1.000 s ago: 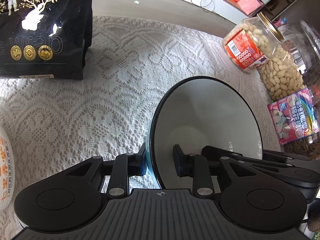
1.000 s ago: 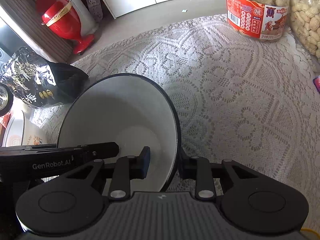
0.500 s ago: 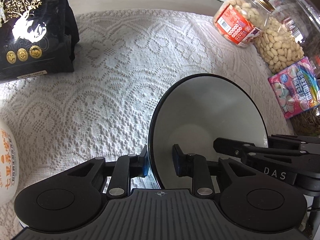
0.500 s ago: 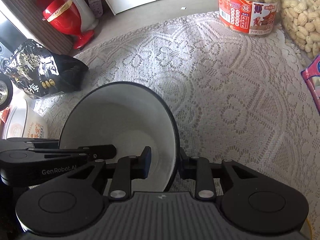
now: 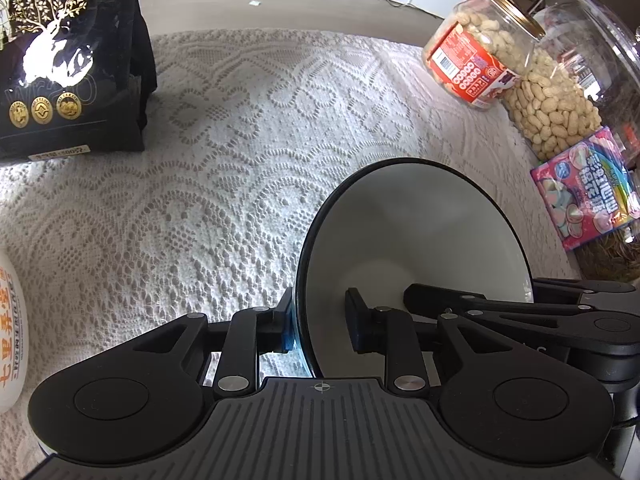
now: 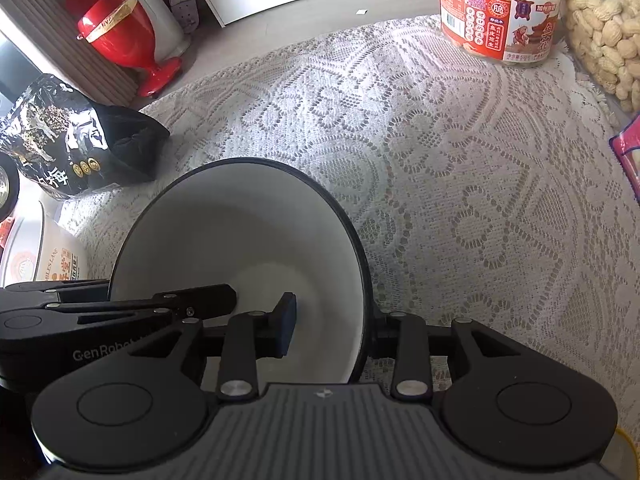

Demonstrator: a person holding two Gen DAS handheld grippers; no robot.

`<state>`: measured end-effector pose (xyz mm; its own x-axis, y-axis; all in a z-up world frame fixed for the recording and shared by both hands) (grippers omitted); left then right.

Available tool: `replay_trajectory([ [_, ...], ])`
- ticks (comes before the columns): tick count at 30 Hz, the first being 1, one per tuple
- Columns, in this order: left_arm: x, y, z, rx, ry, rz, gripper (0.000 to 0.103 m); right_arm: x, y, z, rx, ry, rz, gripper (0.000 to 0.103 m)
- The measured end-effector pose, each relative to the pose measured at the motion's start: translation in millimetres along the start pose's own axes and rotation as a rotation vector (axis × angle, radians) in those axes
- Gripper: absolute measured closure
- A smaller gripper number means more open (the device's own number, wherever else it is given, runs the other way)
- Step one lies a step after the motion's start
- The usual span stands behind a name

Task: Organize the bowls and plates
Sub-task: 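Lift the black-rimmed bowl with both grippers toward the blue bowl stack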

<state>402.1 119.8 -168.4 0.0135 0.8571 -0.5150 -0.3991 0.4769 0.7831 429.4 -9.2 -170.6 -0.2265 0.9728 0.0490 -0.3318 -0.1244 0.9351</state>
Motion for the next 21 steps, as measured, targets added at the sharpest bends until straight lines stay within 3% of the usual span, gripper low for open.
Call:
replay_trajectory([
  [21, -7.2, 3.6, -1.3, -0.035, -0.034, 0.028, 0.071, -2.6, 12.0, -0.5, -0.04, -0.006, -0.018, 0.071],
])
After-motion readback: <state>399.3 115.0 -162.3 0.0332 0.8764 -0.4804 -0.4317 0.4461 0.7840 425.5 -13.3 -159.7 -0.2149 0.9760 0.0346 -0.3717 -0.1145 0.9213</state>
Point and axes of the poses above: each gripper's, at about its wrist camera, not at the fingertips, and y roughly against the way its jaws point, x to its left, z to its top, the point moved 10 cm from there along -y, roughly the way its jaws point, and after that the axes turned 13 degrees about -z, right-handed, at the moved point
